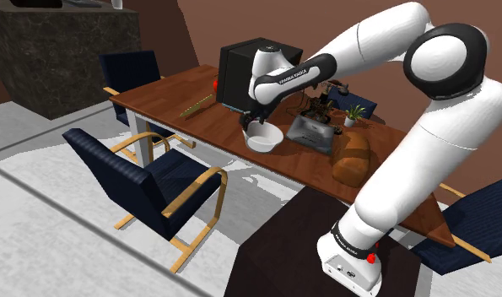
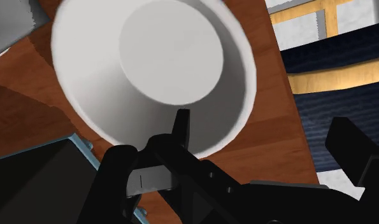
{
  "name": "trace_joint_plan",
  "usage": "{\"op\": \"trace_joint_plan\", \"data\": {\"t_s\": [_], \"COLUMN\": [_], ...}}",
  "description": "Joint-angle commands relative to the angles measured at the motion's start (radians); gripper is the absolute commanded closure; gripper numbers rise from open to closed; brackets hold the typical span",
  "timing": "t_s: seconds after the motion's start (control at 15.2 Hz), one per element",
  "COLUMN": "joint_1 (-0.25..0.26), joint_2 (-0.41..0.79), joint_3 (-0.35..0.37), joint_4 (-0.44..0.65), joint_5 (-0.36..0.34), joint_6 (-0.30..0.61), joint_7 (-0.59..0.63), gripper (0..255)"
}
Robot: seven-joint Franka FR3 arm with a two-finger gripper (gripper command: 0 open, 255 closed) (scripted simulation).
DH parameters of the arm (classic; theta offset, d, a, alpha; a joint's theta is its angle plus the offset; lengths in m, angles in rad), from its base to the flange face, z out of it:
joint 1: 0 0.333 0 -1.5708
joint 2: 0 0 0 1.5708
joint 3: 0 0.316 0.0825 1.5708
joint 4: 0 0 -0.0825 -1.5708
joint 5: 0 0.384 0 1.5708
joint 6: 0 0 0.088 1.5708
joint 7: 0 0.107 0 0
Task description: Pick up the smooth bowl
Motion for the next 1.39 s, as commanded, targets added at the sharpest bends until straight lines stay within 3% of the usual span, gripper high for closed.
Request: {"op": "trace_joint_plan", "data": {"t_s": [0.0, 0.59, 0.66, 1.32], "joint_1": [-0.003, -0.002, -0.002, -0.002], "joint_2": [0.076, 0.145, 0.145, 0.135], "joint_3": [-0.003, -0.011, -0.012, -0.01], "joint_4": [0.038, 0.012, 0.011, 0.014], "joint_5": [-0.033, -0.068, -0.068, -0.063], "joint_6": [0.038, 0.131, 0.131, 0.119], "joint_7": [0.033, 0.069, 0.069, 0.064], "gripper": [0, 0, 255, 255]}}
